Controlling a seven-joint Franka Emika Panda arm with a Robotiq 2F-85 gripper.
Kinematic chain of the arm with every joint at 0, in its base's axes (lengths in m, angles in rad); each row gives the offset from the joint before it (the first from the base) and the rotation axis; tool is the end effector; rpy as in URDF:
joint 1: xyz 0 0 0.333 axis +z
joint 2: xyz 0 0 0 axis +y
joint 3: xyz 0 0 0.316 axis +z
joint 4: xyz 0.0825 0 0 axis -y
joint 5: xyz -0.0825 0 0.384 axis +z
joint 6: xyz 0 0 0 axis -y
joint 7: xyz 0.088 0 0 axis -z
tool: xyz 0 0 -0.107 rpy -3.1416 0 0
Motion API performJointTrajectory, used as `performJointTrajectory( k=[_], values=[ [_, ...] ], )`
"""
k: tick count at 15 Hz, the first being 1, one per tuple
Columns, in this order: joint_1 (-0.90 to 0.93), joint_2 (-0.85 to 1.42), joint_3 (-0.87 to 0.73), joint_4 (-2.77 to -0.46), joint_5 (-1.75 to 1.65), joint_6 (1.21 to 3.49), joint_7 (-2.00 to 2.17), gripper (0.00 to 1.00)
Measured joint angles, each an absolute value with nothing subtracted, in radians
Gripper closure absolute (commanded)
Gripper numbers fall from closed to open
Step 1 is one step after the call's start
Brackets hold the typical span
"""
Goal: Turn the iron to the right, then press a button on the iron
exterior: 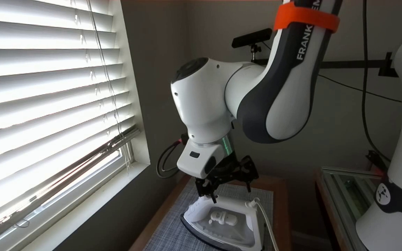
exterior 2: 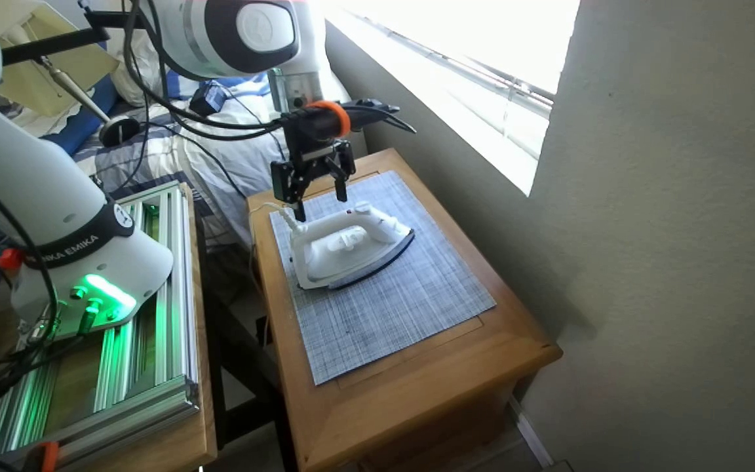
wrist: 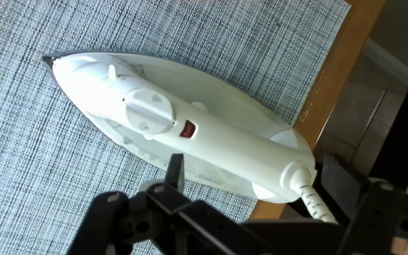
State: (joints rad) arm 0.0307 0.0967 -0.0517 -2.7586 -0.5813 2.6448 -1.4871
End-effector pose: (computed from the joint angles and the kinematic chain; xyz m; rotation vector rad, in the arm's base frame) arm 0.3600 0.0062 0.1702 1.6543 2.6002 -0.4686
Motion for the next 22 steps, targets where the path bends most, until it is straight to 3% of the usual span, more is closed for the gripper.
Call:
performJointTrajectory(
  k=[22],
  values=[
    [0.027,0.151,-0.039,-2.758,-0.684,2.689,-1.508,0.00]
  ],
)
